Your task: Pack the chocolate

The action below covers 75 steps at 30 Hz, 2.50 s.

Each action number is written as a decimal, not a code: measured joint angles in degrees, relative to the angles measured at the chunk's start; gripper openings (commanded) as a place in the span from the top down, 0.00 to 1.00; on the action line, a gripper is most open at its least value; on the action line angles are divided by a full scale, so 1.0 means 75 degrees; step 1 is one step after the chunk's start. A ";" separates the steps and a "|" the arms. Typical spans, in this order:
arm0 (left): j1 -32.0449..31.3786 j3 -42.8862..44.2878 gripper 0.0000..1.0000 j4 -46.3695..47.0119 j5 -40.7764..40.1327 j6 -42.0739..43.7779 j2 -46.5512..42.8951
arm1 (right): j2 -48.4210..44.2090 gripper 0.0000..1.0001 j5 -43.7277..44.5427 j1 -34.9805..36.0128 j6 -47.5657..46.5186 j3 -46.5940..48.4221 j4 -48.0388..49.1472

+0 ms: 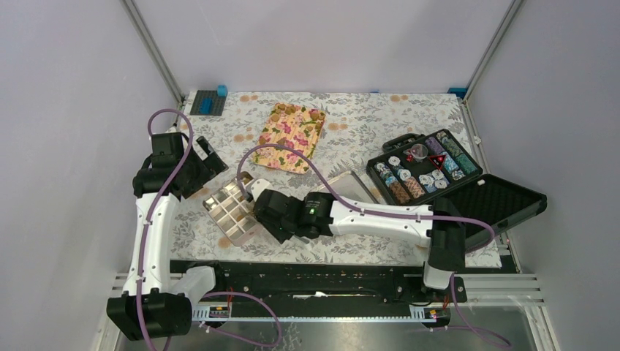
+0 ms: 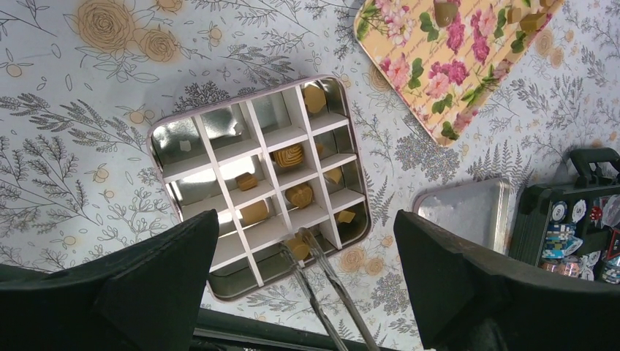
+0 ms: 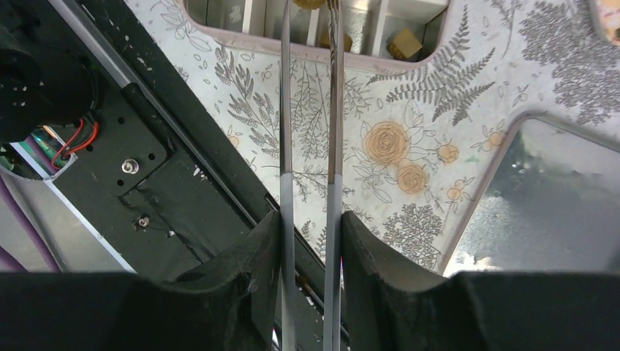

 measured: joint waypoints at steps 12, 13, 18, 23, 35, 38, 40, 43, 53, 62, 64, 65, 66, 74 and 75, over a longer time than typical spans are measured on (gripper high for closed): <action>0.0000 0.0000 0.01 -0.0064 -0.0015 0.0000 -0.0029 | 0.0417 0.79 0.0029 0.0251 0.0134 0.0029 0.0000; 0.0000 0.0000 0.01 -0.0064 -0.0015 0.0000 -0.0032 | 0.0417 0.79 0.0032 0.0259 0.0137 0.0044 0.0000; 0.0003 0.0000 0.01 -0.0064 -0.0012 -0.0003 -0.0032 | 0.0417 0.79 0.0029 0.0358 0.0187 0.0055 0.0000; 0.0000 0.0000 0.01 -0.0073 -0.0012 -0.0003 -0.0087 | 0.0417 0.79 0.0017 0.0551 0.0277 0.0055 0.0000; 0.0000 0.0000 0.01 -0.0093 -0.0009 -0.0003 -0.0189 | 0.0443 0.64 0.0105 0.0615 0.0300 0.0213 -0.0003; 0.0000 0.0000 0.01 -0.0093 -0.0009 -0.0003 -0.0189 | 0.0443 0.74 0.0146 0.0615 0.0297 0.0274 -0.0006; 0.0003 0.0000 0.01 -0.0093 -0.0009 -0.0003 -0.0189 | 0.0443 0.83 0.0233 0.0615 0.0297 0.0300 -0.0006; 0.0000 0.0000 0.01 -0.0093 -0.0009 -0.0003 -0.0189 | 0.0437 0.86 0.0411 0.0621 0.0300 0.0300 -0.0003; 0.0003 0.0000 0.01 -0.0093 -0.0006 -0.0041 -0.0189 | -0.0624 0.85 0.1763 0.0522 0.0236 -0.0367 0.0178; 0.0003 0.0000 0.01 -0.0093 0.0009 -0.0041 -0.0189 | -0.2049 0.83 0.2022 -0.2672 0.0178 -0.2060 0.0577; 0.0003 0.0000 0.01 -0.0093 0.0009 -0.0044 -0.0189 | -0.2020 0.83 0.2098 -0.3500 0.0149 -0.2049 0.0717; 0.0003 0.0000 0.01 -0.0093 0.0012 -0.0044 -0.0189 | -0.1961 0.83 0.2165 -0.3733 0.0143 -0.2022 0.0778; 0.0000 0.0000 0.01 -0.0093 0.0020 -0.0044 -0.0187 | -0.1833 0.83 0.2244 -0.3960 0.0119 -0.1938 0.0845; 0.0000 0.0026 0.01 -0.0122 0.0070 0.0023 -0.0187 | 0.0883 0.79 0.2256 -0.5394 0.0219 -0.0038 0.1699; 0.0000 0.0058 0.01 -0.0131 0.0070 0.0032 -0.0187 | 0.1314 0.79 0.2285 -0.5560 0.0245 0.0294 0.1786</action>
